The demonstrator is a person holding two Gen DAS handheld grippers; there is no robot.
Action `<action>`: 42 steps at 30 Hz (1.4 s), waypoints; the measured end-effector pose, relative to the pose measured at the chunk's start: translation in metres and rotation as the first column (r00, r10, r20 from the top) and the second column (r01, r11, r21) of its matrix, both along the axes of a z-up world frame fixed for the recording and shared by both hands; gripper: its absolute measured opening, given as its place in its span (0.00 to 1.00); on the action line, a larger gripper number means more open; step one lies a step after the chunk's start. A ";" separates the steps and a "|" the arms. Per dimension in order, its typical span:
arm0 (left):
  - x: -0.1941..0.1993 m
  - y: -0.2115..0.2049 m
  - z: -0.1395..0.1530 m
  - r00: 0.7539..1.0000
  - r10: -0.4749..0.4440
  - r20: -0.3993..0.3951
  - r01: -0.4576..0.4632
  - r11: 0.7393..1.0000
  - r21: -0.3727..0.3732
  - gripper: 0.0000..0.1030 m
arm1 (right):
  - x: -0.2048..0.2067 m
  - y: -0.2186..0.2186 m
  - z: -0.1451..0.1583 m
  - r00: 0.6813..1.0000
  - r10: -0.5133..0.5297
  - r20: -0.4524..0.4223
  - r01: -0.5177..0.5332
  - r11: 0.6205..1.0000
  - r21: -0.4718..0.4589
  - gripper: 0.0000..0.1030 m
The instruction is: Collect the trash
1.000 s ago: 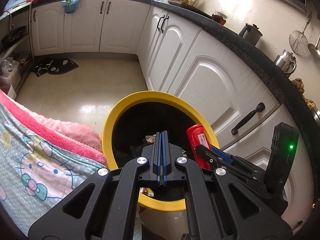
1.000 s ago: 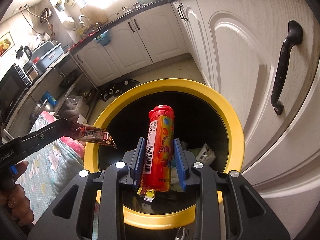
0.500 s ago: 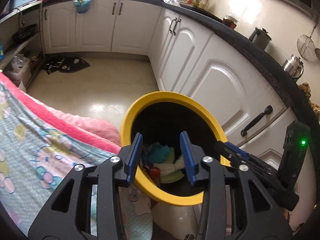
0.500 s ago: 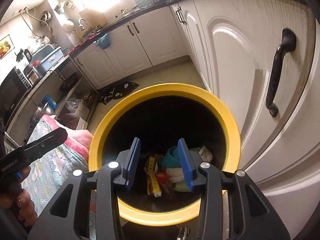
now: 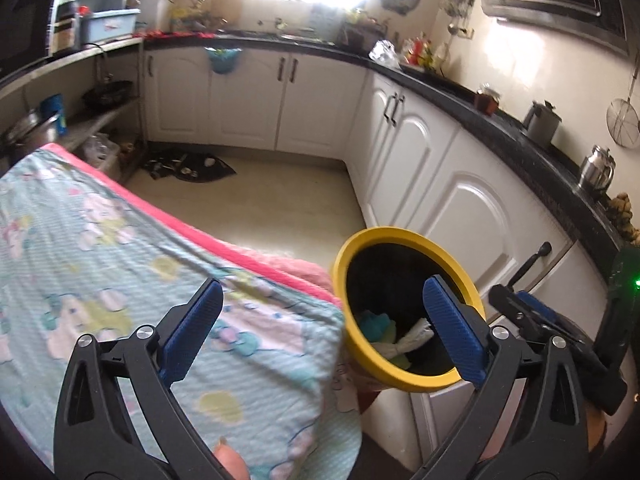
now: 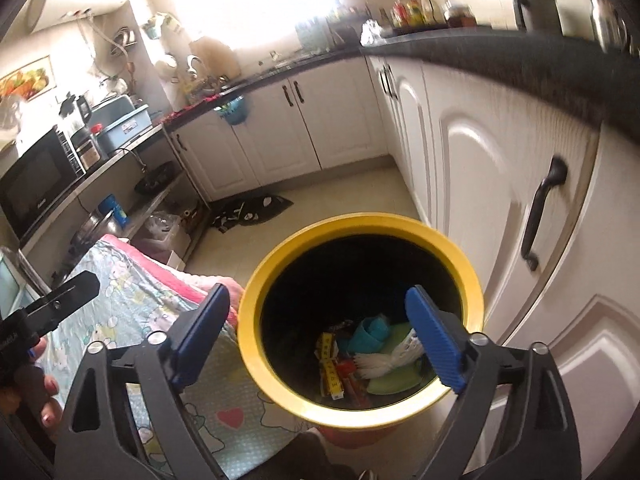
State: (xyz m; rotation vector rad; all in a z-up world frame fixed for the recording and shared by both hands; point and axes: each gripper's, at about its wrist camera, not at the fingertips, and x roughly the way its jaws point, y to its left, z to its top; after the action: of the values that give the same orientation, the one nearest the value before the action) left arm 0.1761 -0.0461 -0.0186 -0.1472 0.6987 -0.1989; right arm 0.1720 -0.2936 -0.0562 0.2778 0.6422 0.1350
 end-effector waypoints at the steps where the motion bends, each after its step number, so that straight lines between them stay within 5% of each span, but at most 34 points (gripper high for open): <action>1: -0.005 0.005 0.003 1.000 0.013 0.009 -0.013 1.000 0.005 0.90 | -0.004 0.003 0.003 1.000 0.003 0.010 -0.003 1.000 -0.010 0.86; 5: -0.026 0.023 0.010 0.998 0.052 0.031 -0.052 0.999 -0.004 0.90 | -0.026 0.019 0.017 0.997 0.015 0.073 -0.011 0.998 -0.061 0.93; 19: -0.098 0.057 0.016 0.977 0.170 0.127 -0.174 0.985 0.020 0.90 | -0.094 0.062 0.036 0.953 0.116 0.281 -0.060 0.978 -0.200 0.94; 33: -0.156 0.049 0.006 0.948 0.190 0.256 -0.212 0.976 0.057 0.90 | -0.158 0.081 0.025 0.901 0.171 0.398 -0.082 0.970 -0.231 0.94; 42: -0.166 0.050 -0.002 0.943 0.191 0.273 -0.207 0.978 0.030 0.90 | -0.157 0.077 0.015 0.896 0.145 0.420 -0.042 0.969 -0.245 0.94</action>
State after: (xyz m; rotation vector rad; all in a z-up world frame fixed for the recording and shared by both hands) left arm 0.0104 0.0038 -0.0206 -0.1309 0.4142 -0.0029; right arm 0.0154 -0.2167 -0.0414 -0.0132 0.2189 0.2077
